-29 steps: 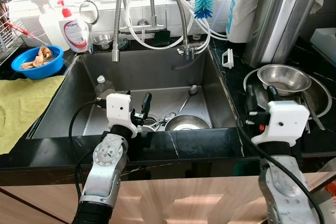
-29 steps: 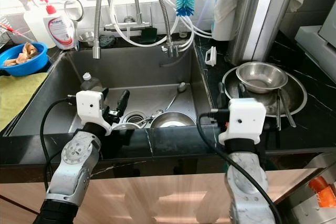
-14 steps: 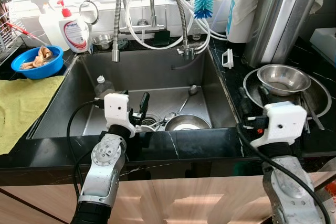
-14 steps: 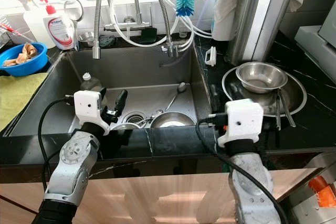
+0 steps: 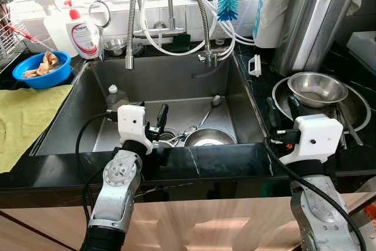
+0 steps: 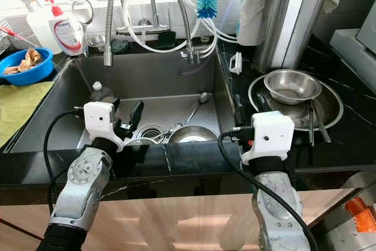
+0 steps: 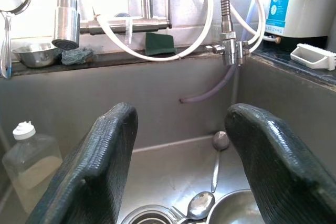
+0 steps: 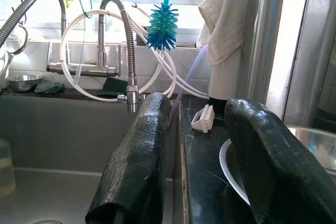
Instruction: Kitchen organization
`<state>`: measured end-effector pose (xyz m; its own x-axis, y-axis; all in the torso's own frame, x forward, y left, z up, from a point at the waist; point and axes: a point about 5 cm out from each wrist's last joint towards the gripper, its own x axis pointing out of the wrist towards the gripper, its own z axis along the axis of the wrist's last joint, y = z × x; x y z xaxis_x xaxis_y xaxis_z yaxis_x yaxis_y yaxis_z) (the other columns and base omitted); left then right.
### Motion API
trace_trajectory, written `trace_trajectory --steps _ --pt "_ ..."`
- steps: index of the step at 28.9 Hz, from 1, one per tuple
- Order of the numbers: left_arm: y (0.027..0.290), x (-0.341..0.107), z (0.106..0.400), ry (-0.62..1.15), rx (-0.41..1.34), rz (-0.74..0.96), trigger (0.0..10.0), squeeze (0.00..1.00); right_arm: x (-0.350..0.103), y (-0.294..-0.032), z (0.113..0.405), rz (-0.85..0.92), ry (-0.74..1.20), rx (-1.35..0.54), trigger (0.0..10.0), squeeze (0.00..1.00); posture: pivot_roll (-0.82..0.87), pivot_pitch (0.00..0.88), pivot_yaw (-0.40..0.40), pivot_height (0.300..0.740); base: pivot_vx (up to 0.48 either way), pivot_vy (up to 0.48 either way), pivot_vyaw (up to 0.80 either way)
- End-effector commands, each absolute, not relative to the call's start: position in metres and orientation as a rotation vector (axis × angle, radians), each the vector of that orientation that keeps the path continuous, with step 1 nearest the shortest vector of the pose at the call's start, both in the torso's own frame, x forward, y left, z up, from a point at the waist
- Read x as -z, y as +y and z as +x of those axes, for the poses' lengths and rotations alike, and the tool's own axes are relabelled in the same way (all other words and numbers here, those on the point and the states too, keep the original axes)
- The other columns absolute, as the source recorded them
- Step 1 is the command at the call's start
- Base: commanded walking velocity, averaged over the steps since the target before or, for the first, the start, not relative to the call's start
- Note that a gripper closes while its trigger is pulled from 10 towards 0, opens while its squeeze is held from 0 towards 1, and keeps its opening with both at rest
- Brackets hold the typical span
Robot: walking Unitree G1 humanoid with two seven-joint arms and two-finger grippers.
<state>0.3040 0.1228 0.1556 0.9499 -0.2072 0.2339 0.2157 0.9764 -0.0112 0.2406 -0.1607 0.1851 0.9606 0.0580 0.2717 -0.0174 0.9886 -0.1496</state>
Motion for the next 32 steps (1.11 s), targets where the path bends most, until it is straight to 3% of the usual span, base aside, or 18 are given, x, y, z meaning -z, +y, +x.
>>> trace_trajectory --steps 1,8,18,32 --pt "0.1246 -0.154 0.3031 -0.237 0.214 -0.038 10.0 0.0 -0.1901 -0.1604 0.241 -0.153 -0.302 -0.063 10.0 0.0 -0.14 0.0 0.076 0.74 0.0 0.0 0.0" --pt "0.1237 -0.1533 0.3029 -0.236 0.215 -0.04 10.0 0.0 -0.1911 -0.1699 0.242 -0.202 -0.298 -0.088 10.0 0.0 -0.14 0.0 0.075 0.74 0.0 0.0 0.0" --pt "0.1223 -0.1537 0.3036 -0.237 0.218 -0.043 10.0 0.0 -0.189 -0.1643 0.2433 -0.323 -0.268 -0.276 10.0 0.0 -0.14 0.0 0.067 0.74 0.0 0.0 0.0" --pt "0.1222 -0.1522 0.303 -0.233 0.208 -0.046 10.0 0.0 -0.1872 -0.1683 0.2442 -0.313 -0.253 -0.228 10.0 0.0 -0.14 0.0 0.06 0.74 0.0 0.0 0.0"
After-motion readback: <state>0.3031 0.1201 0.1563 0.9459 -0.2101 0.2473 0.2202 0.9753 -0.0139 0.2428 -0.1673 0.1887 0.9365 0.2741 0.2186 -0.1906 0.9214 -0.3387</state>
